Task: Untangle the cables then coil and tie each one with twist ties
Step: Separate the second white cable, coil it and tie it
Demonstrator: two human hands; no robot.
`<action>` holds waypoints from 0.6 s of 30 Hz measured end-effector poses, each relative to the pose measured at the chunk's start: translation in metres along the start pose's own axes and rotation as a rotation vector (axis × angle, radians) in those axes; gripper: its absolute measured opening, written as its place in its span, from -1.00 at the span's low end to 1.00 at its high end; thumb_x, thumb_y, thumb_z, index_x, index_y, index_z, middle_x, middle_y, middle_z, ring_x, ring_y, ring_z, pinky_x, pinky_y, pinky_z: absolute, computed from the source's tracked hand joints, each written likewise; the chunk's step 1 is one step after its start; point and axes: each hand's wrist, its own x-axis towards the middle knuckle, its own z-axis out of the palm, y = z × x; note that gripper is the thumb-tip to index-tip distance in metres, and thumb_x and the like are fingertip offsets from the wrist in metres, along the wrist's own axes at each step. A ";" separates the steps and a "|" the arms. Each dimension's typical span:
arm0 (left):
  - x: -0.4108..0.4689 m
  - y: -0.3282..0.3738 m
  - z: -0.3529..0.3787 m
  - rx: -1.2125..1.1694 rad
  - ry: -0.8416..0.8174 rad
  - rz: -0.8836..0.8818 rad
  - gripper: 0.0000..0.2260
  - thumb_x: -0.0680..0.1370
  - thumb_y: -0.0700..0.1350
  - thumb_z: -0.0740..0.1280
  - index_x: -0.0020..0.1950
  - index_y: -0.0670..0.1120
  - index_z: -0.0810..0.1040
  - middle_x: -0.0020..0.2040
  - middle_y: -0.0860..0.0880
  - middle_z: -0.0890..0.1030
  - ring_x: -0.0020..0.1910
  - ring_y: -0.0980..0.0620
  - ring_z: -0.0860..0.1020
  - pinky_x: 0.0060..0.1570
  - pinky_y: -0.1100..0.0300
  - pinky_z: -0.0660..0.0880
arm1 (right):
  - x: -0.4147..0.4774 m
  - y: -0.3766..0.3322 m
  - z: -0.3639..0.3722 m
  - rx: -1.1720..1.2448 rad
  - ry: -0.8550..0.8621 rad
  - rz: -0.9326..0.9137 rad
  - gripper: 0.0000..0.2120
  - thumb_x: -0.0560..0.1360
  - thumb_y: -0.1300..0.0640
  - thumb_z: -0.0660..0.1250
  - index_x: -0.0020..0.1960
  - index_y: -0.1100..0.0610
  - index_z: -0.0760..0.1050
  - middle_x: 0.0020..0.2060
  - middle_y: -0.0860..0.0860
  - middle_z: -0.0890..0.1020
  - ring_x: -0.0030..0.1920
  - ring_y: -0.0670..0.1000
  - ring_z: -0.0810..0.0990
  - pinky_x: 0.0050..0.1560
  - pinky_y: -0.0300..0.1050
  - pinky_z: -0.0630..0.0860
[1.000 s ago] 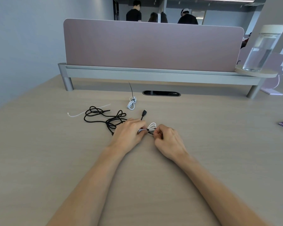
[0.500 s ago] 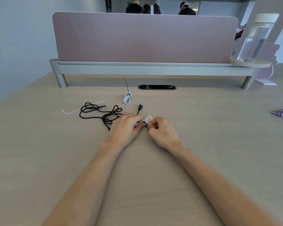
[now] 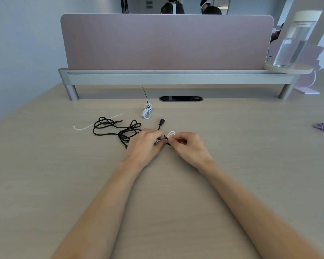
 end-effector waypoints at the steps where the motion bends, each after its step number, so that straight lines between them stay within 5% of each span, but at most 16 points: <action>1: 0.000 0.000 0.000 -0.007 -0.003 -0.001 -0.92 0.52 -0.01 0.36 -0.16 0.02 0.54 -0.17 0.10 0.60 -0.08 0.05 0.48 -0.23 0.10 0.44 | -0.001 0.002 -0.004 0.012 -0.010 -0.006 -0.86 0.50 0.04 0.34 -0.14 0.02 0.65 -0.27 -0.13 0.64 -0.28 -0.18 0.52 -0.24 -0.32 0.39; 7: 0.002 -0.002 0.002 -0.050 -0.008 0.001 -0.91 0.51 -0.02 0.38 -0.15 -0.01 0.54 -0.22 0.13 0.54 -0.15 0.09 0.42 -0.27 0.14 0.34 | 0.003 0.003 0.005 0.011 0.027 -0.060 -0.92 0.49 0.15 0.39 -0.15 0.07 0.65 -0.32 -0.12 0.63 -0.28 -0.15 0.54 -0.23 -0.36 0.43; 12: 0.002 -0.003 0.000 -0.068 -0.019 0.007 -0.90 0.50 -0.01 0.39 -0.14 -0.02 0.56 -0.21 0.11 0.56 -0.16 0.12 0.38 -0.24 0.12 0.39 | 0.013 0.007 0.006 0.071 0.143 -0.087 -0.91 0.49 0.03 0.39 -0.06 -0.01 0.64 -0.18 -0.13 0.65 -0.21 -0.26 0.54 -0.09 -0.29 0.43; 15: 0.001 -0.002 -0.002 -0.083 -0.030 0.026 -0.93 0.50 -0.05 0.39 -0.15 -0.01 0.55 -0.25 0.14 0.49 -0.16 0.12 0.38 -0.24 0.12 0.40 | 0.022 0.003 0.007 -0.062 0.078 -0.088 -0.88 0.45 -0.11 0.34 -0.25 -0.22 0.61 -0.14 -0.27 0.62 0.13 -0.08 0.51 0.21 0.01 0.43; 18: 0.001 -0.001 -0.003 -0.080 -0.027 0.030 -0.95 0.50 -0.07 0.39 -0.15 0.00 0.56 -0.28 0.16 0.45 -0.16 0.12 0.38 -0.25 0.13 0.39 | 0.032 -0.006 0.008 -0.054 -0.041 -0.024 -0.91 0.30 -0.19 0.33 -0.29 -0.27 0.61 -0.24 -0.35 0.62 0.10 -0.03 0.56 0.21 0.12 0.46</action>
